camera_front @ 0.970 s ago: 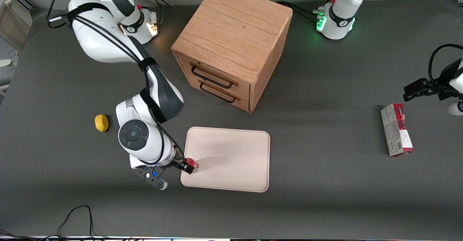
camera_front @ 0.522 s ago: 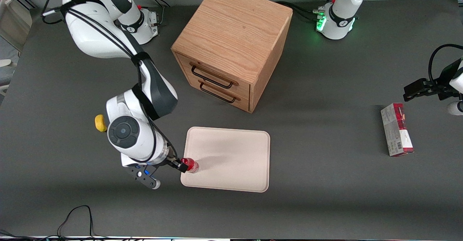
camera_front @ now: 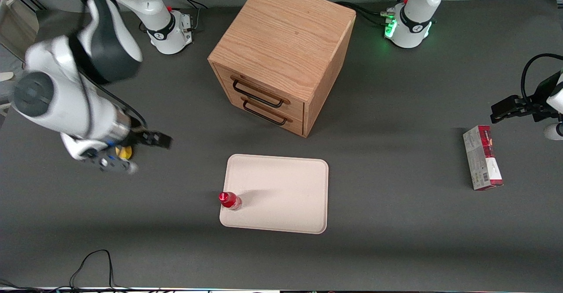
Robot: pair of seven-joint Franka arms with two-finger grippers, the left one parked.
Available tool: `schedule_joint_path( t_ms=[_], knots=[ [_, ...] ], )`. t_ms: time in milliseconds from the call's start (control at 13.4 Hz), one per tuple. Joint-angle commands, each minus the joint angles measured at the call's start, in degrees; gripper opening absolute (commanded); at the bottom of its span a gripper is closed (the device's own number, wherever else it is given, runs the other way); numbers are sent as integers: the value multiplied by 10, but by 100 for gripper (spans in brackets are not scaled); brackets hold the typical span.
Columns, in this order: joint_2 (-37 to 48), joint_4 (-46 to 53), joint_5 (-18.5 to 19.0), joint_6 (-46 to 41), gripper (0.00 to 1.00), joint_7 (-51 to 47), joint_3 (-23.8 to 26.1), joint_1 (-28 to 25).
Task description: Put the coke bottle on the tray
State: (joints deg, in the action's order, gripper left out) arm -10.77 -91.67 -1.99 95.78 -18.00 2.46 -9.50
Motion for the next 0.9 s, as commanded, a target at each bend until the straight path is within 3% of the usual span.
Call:
schedule_joint_path(
  t_ms=[0,75,373,597,821],
  knots=[
    [115,-99,-21,-41,100,135,-103,-62],
    [129,-98,-16,-62,100,168,-126,-80],
    [165,-94,7,-90,100,183,-124,-69],
    [163,-88,5,-98,100,205,-72,-15],
    [160,-84,3,-99,100,205,-63,-5]
  ],
)
